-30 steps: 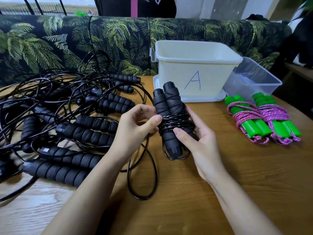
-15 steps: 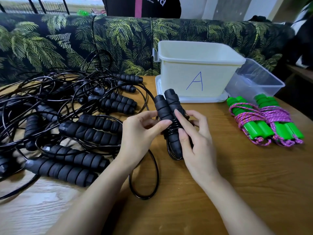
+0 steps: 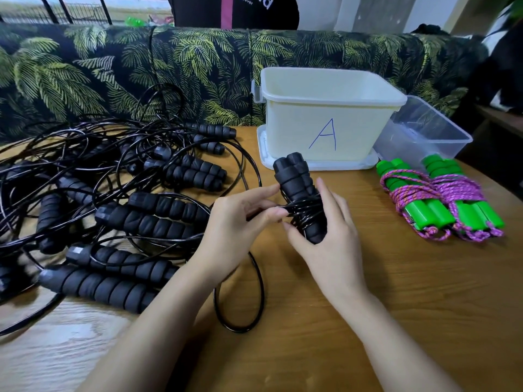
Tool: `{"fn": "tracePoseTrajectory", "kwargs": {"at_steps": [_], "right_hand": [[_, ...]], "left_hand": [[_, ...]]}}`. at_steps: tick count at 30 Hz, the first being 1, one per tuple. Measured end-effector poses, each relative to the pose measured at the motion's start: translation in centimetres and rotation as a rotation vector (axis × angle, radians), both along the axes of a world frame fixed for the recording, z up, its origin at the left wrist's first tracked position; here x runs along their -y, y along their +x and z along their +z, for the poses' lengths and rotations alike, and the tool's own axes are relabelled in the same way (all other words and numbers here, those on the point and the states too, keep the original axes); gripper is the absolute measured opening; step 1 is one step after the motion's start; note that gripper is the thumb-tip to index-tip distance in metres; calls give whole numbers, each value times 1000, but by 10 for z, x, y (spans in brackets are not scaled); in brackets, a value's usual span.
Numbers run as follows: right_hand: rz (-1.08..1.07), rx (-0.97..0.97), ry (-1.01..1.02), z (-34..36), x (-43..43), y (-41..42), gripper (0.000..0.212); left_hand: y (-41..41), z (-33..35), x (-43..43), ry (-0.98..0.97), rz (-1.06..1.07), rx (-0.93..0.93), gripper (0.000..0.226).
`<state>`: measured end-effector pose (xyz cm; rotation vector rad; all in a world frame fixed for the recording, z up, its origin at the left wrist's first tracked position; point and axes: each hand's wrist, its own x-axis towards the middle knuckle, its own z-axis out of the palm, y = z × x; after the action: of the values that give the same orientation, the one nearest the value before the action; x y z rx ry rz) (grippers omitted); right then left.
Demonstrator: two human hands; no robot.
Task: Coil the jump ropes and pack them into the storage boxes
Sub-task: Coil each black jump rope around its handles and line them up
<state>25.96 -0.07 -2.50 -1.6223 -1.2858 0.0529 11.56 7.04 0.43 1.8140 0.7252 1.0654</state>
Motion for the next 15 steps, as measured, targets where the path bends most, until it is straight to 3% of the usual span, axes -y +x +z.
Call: {"fn": "tracePoseTrajectory", "kwargs": {"at_steps": [5, 9, 13, 15], "right_hand": [[212, -472, 14, 10, 4, -4, 77], [334, -669, 40, 14, 6, -10, 66], [426, -731, 14, 11, 6, -10, 55], [414, -653, 4, 10, 5, -7, 53]], "left_hand": [[-5, 2, -8, 69, 0, 28, 34], [-4, -3, -13, -81, 65, 109, 49], [-3, -5, -12, -238, -141, 112, 35], [-4, -5, -12, -282, -130, 139, 33]]}}
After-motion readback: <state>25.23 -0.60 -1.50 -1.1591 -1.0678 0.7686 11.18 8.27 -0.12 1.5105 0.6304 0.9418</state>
